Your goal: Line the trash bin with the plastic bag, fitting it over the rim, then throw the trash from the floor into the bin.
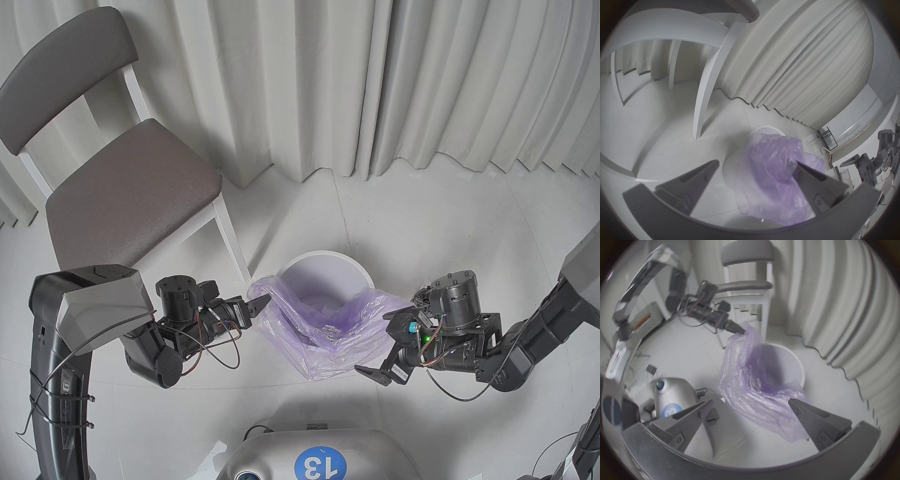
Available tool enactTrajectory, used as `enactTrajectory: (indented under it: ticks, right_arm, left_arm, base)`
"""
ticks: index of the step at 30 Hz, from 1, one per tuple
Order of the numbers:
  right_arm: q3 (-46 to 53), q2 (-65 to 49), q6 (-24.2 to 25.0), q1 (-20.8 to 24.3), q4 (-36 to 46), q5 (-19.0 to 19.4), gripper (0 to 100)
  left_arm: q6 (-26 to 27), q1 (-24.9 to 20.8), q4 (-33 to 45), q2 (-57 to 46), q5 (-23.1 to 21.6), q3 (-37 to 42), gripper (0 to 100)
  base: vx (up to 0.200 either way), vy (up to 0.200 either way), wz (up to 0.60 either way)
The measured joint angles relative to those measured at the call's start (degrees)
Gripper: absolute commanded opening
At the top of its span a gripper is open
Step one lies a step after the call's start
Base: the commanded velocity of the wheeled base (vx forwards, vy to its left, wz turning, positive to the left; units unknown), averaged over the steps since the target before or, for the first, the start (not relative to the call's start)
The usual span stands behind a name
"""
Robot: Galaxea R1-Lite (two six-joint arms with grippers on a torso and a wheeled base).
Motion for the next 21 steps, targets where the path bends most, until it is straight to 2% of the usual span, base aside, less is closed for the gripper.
enactTrajectory:
  ticks: [2,5,21]
  right_arm:
    - [-0.9,1.7,-3.5,-0.6,-0.3,1.8,100]
    - [-3.5,4.3,-5.7,-1.5,0.0,3.0,100]
    - [-19.0,11.2,-8.3,-5.9,13.2,3.8,100]
  left_arm:
    - [0.0,0.1,-0.7,0.2,-0.1,0.2,100]
    - [0.0,0.1,-1.9,0.4,-0.1,0.5,100]
    - [0.0,0.9,-4.9,2.1,-0.2,0.5,100]
  base:
    - [0.0,0.0,0.0]
    - [0.0,0.0,0.0]
    - [0.0,0.0,0.0]
